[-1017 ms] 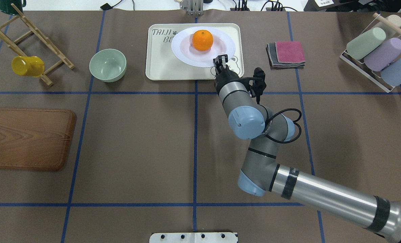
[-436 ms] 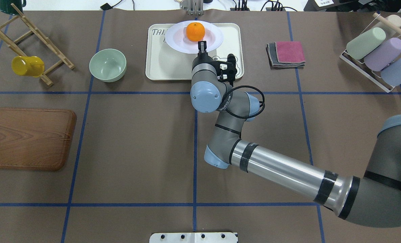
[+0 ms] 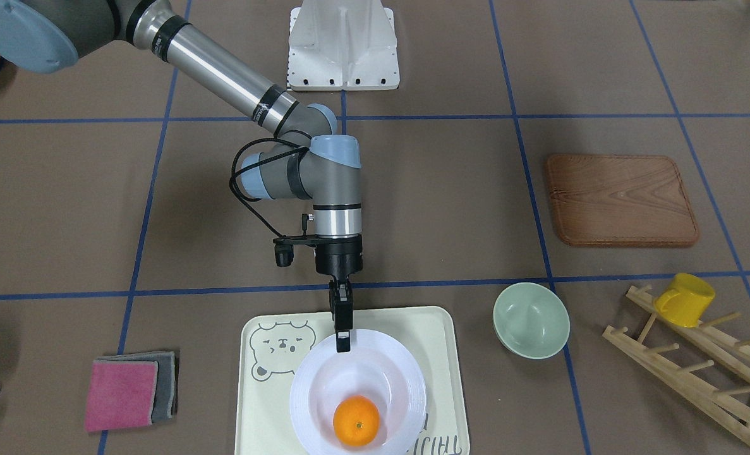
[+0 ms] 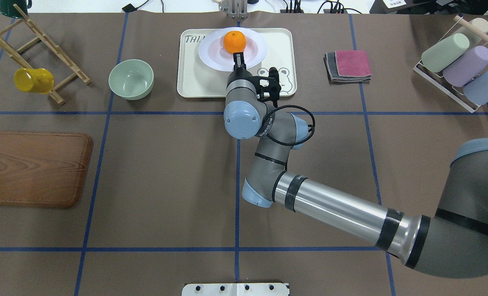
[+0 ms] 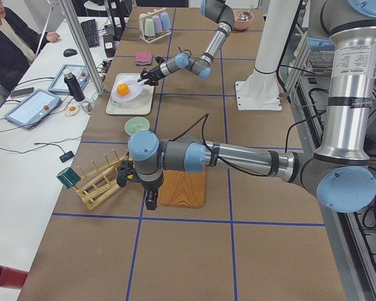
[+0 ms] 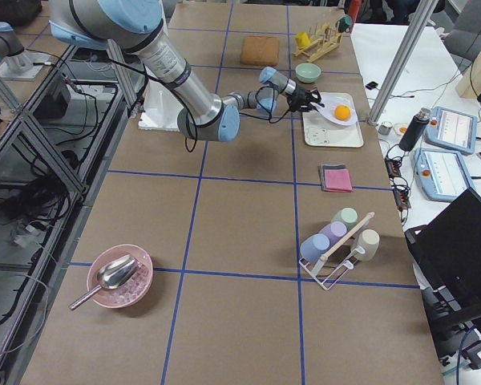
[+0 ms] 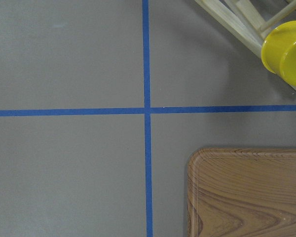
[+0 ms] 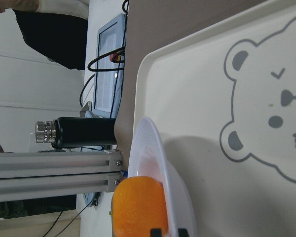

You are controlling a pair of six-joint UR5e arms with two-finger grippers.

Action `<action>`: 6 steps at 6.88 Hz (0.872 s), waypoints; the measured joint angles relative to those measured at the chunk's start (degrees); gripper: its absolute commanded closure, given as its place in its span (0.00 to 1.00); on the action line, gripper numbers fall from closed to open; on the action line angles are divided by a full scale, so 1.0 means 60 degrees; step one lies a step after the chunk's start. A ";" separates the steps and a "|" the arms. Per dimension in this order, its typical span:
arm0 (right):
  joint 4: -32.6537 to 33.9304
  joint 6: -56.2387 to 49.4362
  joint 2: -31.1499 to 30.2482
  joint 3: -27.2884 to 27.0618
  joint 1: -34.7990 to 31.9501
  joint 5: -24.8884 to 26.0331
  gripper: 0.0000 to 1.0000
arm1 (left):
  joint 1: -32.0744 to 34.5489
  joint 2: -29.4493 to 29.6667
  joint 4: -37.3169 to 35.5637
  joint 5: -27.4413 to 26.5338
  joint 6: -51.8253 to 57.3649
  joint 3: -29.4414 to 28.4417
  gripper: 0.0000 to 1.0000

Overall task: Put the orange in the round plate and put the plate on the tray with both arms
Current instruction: 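Release the plate rim and lift the right gripper away from the tray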

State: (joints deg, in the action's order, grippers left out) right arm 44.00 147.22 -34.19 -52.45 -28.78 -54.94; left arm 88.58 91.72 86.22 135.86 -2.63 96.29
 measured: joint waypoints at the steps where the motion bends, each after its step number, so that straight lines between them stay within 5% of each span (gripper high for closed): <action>1: 0.0014 -0.1117 -0.0775 -0.1251 0.0115 -0.0312 0.00 | -0.0006 0.0000 0.0000 -0.0006 0.0000 -0.0003 0.01; 3: 0.0818 -0.3603 -0.2344 -0.3840 -0.0092 -0.1741 0.00 | -0.0011 -0.0130 -0.0003 0.0005 -0.0035 0.0000 0.01; 6: 0.3728 -0.7649 -0.4181 -0.7050 -0.2145 -0.6027 0.00 | -0.0012 -0.0283 0.0109 0.0030 -0.0050 0.0027 0.01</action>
State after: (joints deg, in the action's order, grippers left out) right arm 66.36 101.33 -59.28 -94.76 -41.65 -91.10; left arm 88.51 90.03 86.87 136.04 -2.93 96.45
